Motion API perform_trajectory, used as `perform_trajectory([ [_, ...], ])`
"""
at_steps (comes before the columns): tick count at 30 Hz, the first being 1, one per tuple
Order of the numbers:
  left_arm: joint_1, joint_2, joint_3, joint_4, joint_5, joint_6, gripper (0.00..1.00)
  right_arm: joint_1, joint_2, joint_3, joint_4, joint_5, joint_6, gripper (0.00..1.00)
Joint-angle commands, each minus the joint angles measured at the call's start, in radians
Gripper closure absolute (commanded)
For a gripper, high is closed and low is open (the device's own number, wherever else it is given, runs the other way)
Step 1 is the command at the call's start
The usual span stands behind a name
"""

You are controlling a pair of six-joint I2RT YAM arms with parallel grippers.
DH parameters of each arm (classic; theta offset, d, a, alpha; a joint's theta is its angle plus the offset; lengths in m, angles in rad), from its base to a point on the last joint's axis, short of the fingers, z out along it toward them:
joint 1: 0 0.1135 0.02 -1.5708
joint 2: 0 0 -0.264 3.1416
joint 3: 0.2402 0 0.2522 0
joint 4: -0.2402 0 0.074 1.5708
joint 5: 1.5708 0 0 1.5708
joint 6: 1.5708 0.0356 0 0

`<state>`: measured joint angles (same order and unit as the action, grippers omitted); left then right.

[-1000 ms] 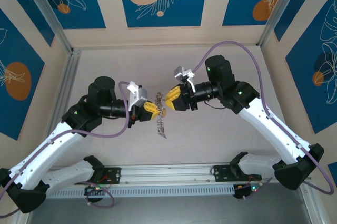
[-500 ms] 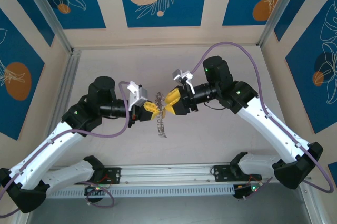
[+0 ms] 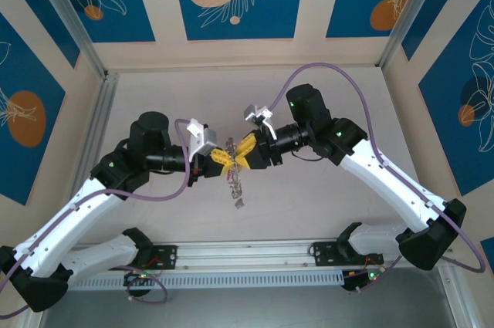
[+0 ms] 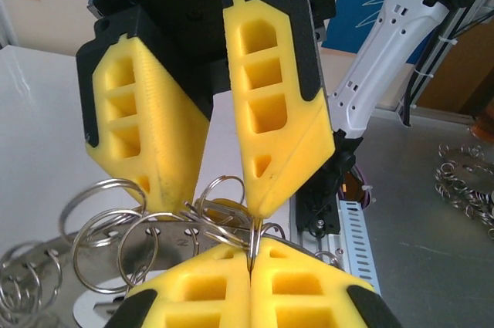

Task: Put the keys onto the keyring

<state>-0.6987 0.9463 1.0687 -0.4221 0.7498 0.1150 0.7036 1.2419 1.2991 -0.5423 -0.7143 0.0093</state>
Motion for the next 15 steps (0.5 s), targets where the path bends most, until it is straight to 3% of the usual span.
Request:
perform_trajectory([
  [1, -0.005, -0.001, 0.030, 0.052, 0.021, 0.031, 1.00, 0.010, 0.004, 0.006, -0.010, 0.016, 0.005, 0.73],
  [15, -0.005, 0.015, 0.029, 0.057, 0.020, 0.029, 1.00, 0.017, -0.029, -0.024, 0.028, 0.021, -0.022, 1.00],
])
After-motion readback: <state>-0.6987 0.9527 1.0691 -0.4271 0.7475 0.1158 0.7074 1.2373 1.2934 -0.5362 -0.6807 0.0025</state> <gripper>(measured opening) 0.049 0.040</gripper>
